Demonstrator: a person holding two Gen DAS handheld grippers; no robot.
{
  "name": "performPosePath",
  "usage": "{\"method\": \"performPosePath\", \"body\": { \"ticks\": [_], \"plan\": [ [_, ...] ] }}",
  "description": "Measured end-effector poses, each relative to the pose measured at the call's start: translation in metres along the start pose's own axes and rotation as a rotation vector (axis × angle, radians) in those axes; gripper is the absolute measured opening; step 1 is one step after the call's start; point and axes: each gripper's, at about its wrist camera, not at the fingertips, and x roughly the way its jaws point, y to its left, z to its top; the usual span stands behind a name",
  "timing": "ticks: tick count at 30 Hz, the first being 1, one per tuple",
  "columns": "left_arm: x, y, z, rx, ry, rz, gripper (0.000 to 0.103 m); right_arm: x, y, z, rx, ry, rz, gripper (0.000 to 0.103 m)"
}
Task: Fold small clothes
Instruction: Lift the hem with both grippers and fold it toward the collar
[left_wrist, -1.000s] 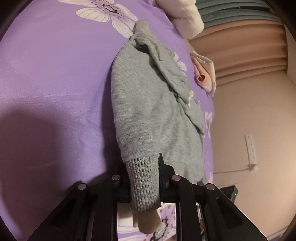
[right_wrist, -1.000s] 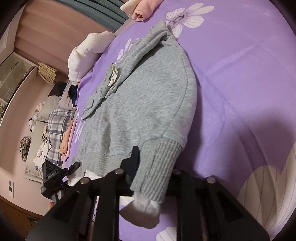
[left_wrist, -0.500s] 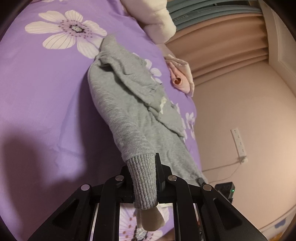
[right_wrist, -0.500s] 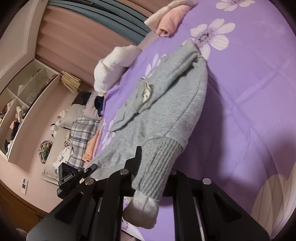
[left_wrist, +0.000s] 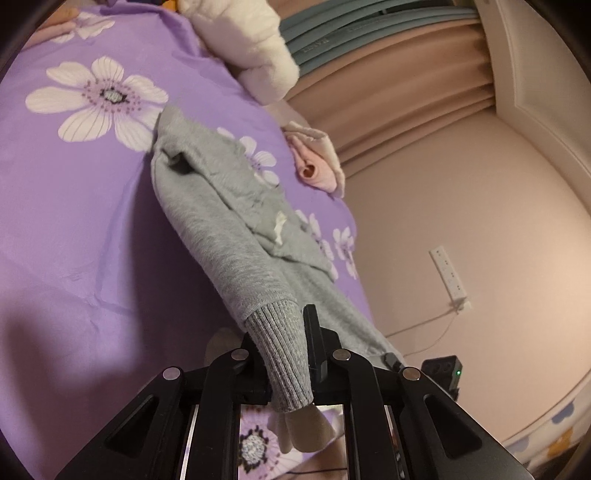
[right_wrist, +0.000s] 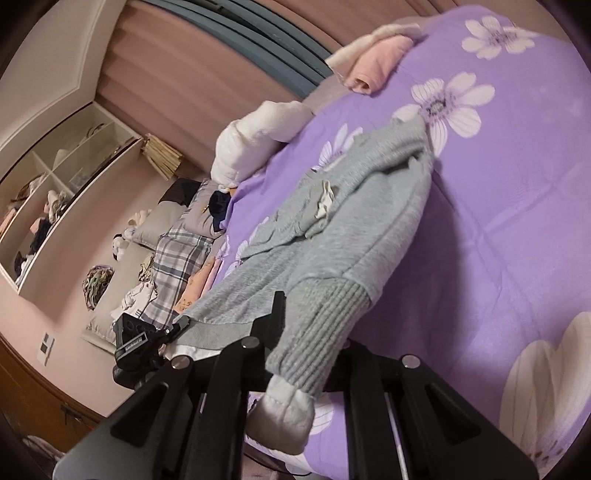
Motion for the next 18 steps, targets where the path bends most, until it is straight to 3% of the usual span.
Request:
{"method": "performPosePath", "body": {
  "ticks": [9, 18],
  "plan": [
    [-0.037, -0.039, -0.012, 0.086, 0.028, -0.040, 0.009, -0.041, 0.032, -0.005, -0.112, -0.001, 0.015, 0.010],
    [-0.070, -0.075, -0.015, 0.140, 0.032, -0.048, 0.009, -0.086, 0.074, 0.001, -0.248, -0.069, 0.097, 0.010]
  ]
}}
